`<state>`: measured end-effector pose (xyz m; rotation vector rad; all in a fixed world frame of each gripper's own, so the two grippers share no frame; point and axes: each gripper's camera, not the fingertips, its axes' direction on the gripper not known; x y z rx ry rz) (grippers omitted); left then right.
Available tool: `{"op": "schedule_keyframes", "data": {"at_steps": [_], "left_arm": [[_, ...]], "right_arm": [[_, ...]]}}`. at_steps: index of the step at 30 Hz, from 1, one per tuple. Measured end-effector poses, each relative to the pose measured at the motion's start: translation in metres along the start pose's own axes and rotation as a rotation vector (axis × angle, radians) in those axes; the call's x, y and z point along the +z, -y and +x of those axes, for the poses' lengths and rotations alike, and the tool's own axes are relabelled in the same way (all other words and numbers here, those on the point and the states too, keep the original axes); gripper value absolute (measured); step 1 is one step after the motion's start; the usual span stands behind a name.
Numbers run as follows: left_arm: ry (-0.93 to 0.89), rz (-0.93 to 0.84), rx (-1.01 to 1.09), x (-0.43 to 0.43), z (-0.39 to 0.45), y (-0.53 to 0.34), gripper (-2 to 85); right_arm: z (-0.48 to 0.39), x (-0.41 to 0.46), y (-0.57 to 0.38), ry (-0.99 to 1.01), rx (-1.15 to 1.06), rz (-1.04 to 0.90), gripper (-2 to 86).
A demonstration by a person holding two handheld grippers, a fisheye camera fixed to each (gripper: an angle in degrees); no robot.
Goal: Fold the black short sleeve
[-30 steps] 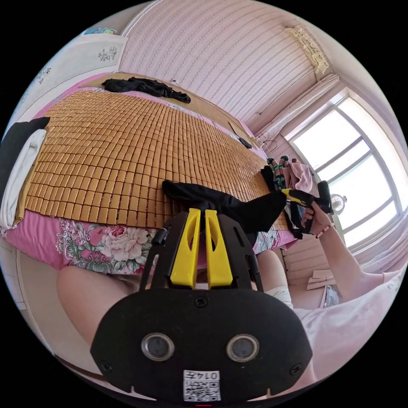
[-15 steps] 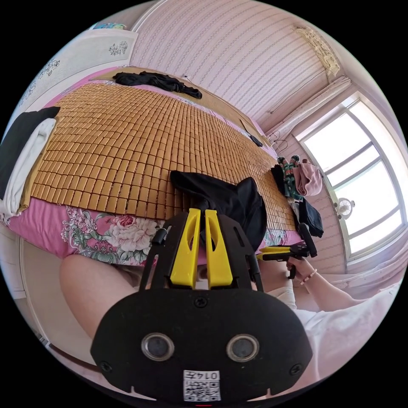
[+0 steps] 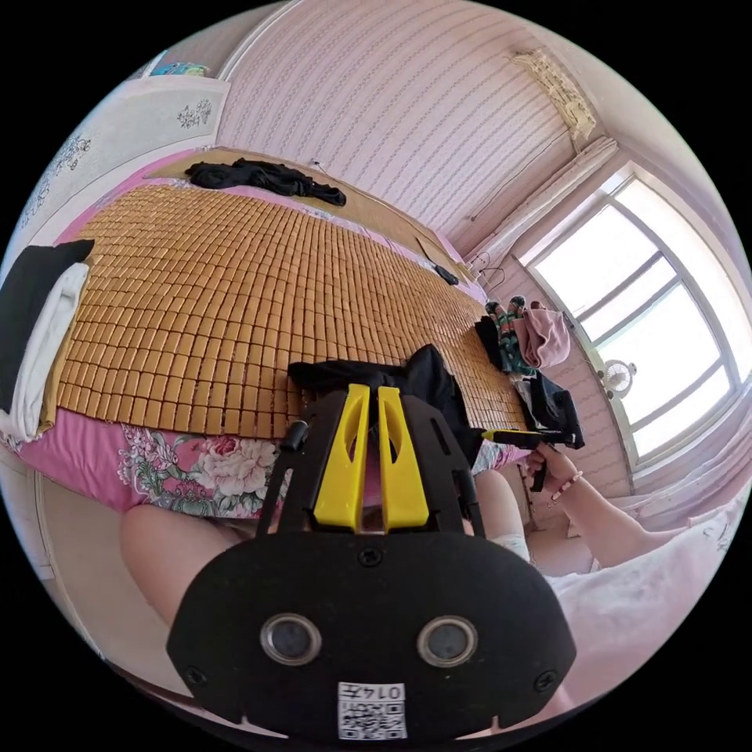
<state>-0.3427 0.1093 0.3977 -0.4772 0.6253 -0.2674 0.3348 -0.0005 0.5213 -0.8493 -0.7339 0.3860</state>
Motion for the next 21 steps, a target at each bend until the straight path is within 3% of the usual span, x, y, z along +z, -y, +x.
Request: {"op": "schedule_keyframes", "data": {"at_steps": [4,8,11,21], "left_arm": [[0.104,0.025,-0.024,0.01,-0.009,0.013,-0.9],[0.119,-0.116,-0.173,0.035,-0.034,0.004,-0.9],[0.133,-0.159,-0.156,0.041,-0.036,-0.007,-0.9],[0.128,-0.164,-0.148,0.032,-0.031,-0.036,-0.8]], "right_arm": [[0.012,-0.026,0.018,-0.023,0.006,0.167,2.2],[0.047,0.004,0.01,0.038,0.107,0.049,6.6],[0.069,0.023,-0.016,0.104,0.18,0.016,8.4],[0.082,0.072,-0.049,0.482,0.254,-0.008,7.5]]}}
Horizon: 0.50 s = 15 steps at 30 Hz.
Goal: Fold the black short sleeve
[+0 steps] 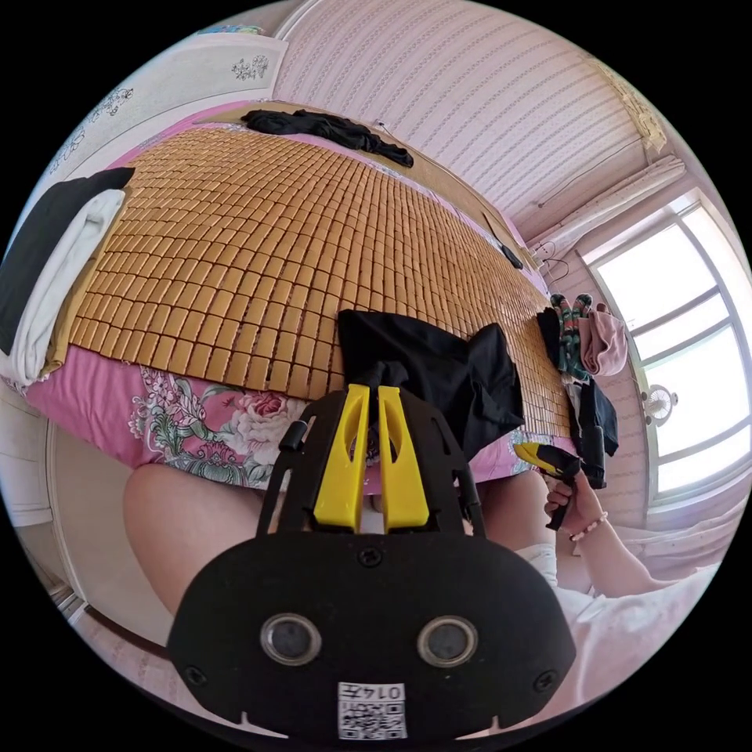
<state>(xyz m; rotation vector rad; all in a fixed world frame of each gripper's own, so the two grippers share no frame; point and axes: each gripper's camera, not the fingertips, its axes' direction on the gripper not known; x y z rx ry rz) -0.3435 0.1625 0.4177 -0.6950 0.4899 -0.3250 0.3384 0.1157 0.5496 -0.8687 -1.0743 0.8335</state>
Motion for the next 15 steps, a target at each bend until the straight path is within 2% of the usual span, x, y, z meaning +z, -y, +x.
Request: {"op": "schedule_keyframes", "data": {"at_steps": [1,6,9,15], "left_arm": [[-0.002,0.001,0.002,-0.001,0.001,-0.002,-0.8],[-0.008,0.012,-0.004,-0.008,0.003,-0.024,-0.8],[-0.008,0.009,-0.006,-0.011,0.003,-0.035,-0.8],[-0.026,0.017,0.005,-0.022,0.005,-0.057,-0.9]], "right_arm": [[0.002,0.003,0.001,0.03,0.015,0.009,7.6],[0.048,0.014,-0.006,0.319,0.393,0.223,9.7],[0.067,0.02,-0.021,0.319,0.515,0.222,9.5],[0.077,0.02,-0.061,0.321,0.526,0.207,9.2]]}}
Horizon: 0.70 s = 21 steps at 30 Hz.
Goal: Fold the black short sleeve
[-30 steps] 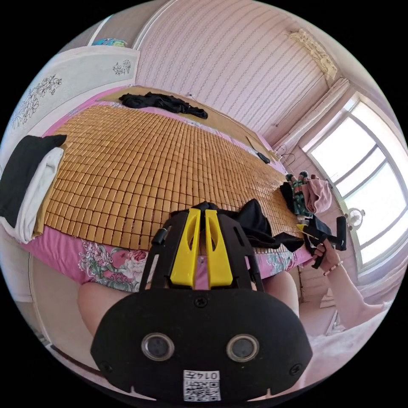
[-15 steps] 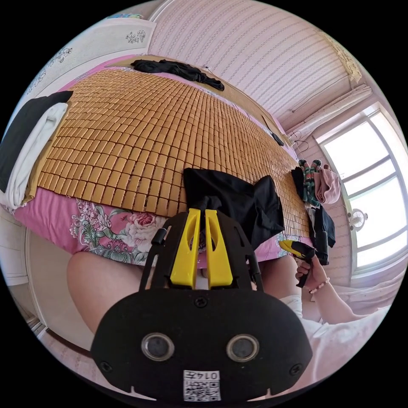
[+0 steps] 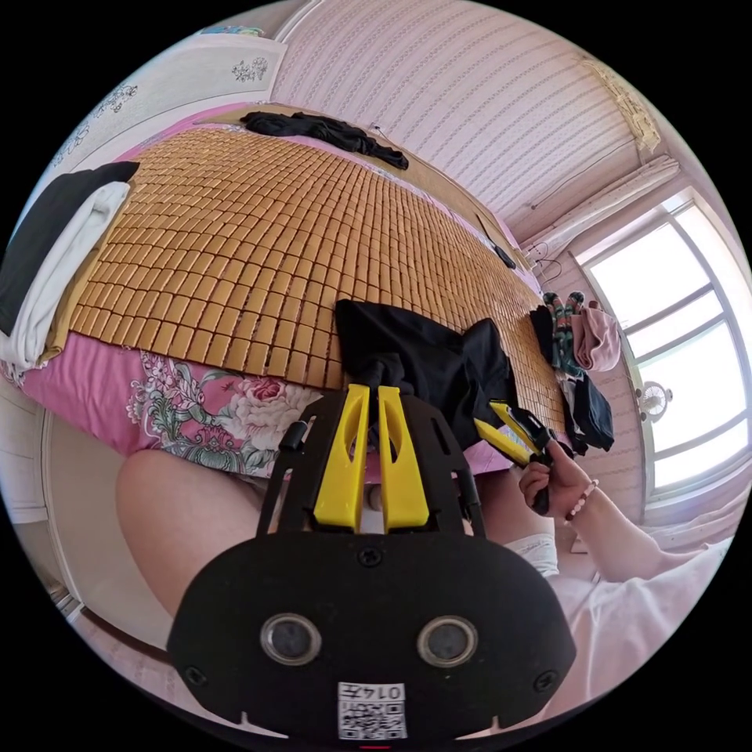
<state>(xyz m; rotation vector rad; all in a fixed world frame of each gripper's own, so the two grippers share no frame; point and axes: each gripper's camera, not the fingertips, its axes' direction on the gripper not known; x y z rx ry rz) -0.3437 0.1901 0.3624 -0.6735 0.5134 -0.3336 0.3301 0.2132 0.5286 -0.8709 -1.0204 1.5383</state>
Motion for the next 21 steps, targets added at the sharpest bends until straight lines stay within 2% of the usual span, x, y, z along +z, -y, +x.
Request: {"op": "schedule_keyframes", "data": {"at_steps": [5,10,16,19,21], "left_arm": [[-0.003,0.003,-0.01,-0.01,0.0,-0.023,-0.9],[-0.004,0.006,0.002,-0.025,0.002,-0.049,-0.9],[-0.086,0.085,0.049,-0.06,0.007,-0.087,-0.9],[-0.184,0.15,0.048,-0.089,0.009,-0.105,-0.9],[-0.312,0.24,0.076,-0.123,0.015,-0.116,-1.0]], "right_arm": [[0.028,0.0,-0.014,0.074,0.05,0.024,8.6],[0.055,-0.022,-0.041,0.121,0.053,0.095,3.3],[0.041,-0.1,-0.109,0.225,-0.257,0.059,1.1],[0.022,-0.157,-0.155,0.269,-0.45,0.091,0.9],[-0.008,-0.195,-0.196,0.233,-0.641,0.094,0.8]]}}
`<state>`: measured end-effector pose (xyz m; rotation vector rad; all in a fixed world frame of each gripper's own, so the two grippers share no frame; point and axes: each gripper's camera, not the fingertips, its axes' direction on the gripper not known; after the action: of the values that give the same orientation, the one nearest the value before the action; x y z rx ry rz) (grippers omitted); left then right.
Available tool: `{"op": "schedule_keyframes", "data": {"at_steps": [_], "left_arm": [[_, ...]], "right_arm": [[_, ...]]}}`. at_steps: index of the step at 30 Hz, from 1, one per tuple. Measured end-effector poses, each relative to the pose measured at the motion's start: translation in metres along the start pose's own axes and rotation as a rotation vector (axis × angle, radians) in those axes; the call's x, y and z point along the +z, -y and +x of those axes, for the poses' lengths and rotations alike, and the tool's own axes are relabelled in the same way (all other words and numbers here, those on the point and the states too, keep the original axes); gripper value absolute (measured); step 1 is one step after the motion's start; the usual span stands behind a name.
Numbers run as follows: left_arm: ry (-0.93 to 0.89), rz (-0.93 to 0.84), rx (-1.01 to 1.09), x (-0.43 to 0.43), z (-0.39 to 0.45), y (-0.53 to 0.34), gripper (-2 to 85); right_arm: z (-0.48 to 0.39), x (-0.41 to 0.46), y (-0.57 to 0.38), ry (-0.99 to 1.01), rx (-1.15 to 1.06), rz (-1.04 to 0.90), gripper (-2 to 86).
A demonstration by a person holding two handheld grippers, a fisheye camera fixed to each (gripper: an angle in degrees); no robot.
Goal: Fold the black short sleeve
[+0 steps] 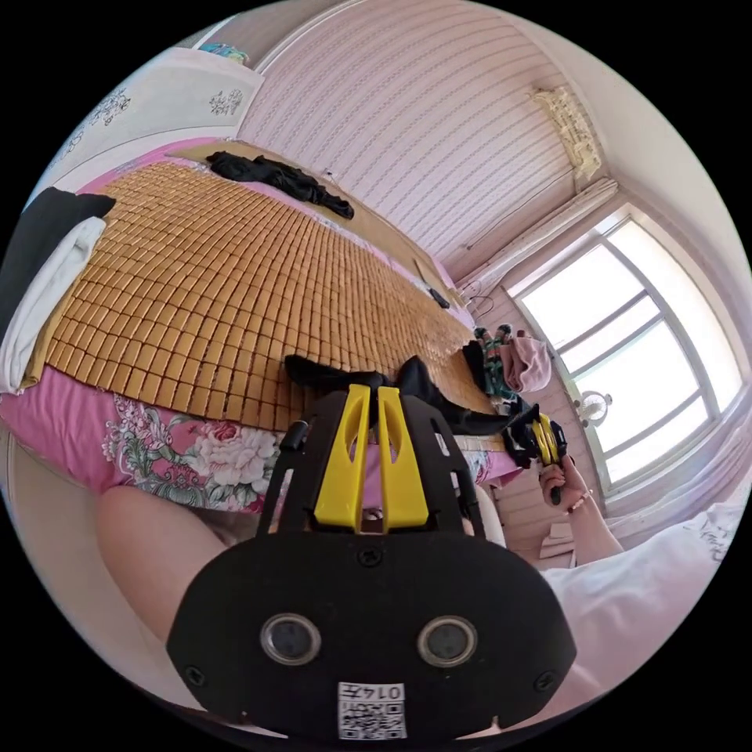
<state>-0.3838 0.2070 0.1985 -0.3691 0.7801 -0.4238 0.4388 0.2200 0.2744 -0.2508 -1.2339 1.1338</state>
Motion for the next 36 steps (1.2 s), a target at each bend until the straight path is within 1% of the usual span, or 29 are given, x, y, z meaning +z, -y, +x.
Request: {"op": "schedule_keyframes", "data": {"at_steps": [1,3,4,6,7,9,11,15,18,22,25,28,30,33,36], "left_arm": [[-0.037,0.025,0.013,-0.009,0.006,0.0,-1.0],[-0.153,0.131,0.094,-0.047,0.034,0.005,-1.0],[-0.177,0.161,0.121,-0.058,0.042,0.006,-1.0],[-0.256,0.292,0.227,-0.106,0.078,0.01,-1.0],[-0.278,0.316,0.257,-0.118,0.087,0.011,-1.0],[-0.33,0.389,0.393,-0.165,0.123,0.011,-0.9],[-0.339,0.427,0.493,-0.198,0.152,0.007,-0.9],[-0.369,0.602,0.644,-0.278,0.205,-0.008,-1.0],[-0.378,0.673,0.703,-0.326,0.232,-0.024,-1.0],[-0.301,0.743,0.804,-0.369,0.253,-0.057,-1.0],[-0.273,0.751,0.786,-0.38,0.247,-0.089,-1.0],[-0.29,0.704,0.685,-0.375,0.221,-0.122,-1.0],[-0.36,0.677,0.642,-0.373,0.201,-0.152,-1.0],[-0.361,0.629,0.701,-0.383,0.201,-0.174,-1.0],[-0.297,0.584,0.731,-0.401,0.218,-0.174,-1.0]], "right_arm": [[-0.016,-0.004,-0.002,-0.008,-0.056,-0.014,0.8],[-0.084,-0.013,-0.015,-0.018,-0.279,-0.071,0.8],[-0.101,-0.014,-0.019,-0.014,-0.33,-0.081,0.8],[-0.166,-0.016,-0.04,-0.032,-0.507,-0.094,0.8],[-0.182,-0.017,-0.047,-0.048,-0.552,-0.086,0.8],[-0.242,-0.022,-0.075,-0.168,-0.741,-0.035,0.8],[-0.278,-0.024,-0.095,-0.198,-0.838,-0.019,0.8],[-0.35,-0.034,-0.146,-0.086,-1.019,-0.019,0.8],[-0.392,-0.039,-0.186,-0.062,-1.117,-0.027,0.7],[-0.423,-0.04,-0.231,-0.089,-1.197,-0.056,0.8],[-0.411,-0.029,-0.252,-0.145,-1.165,-0.131,0.8],[-0.373,-0.031,-0.273,-0.054,-1.069,-0.204,0.8],[-0.348,-0.04,-0.302,-0.031,-1.039,-0.238,0.7],[-0.345,-0.054,-0.333,-0.103,-1.037,-0.237,0.7],[-0.368,-0.063,-0.341,-0.086,-1.03,-0.252,0.6]]}}
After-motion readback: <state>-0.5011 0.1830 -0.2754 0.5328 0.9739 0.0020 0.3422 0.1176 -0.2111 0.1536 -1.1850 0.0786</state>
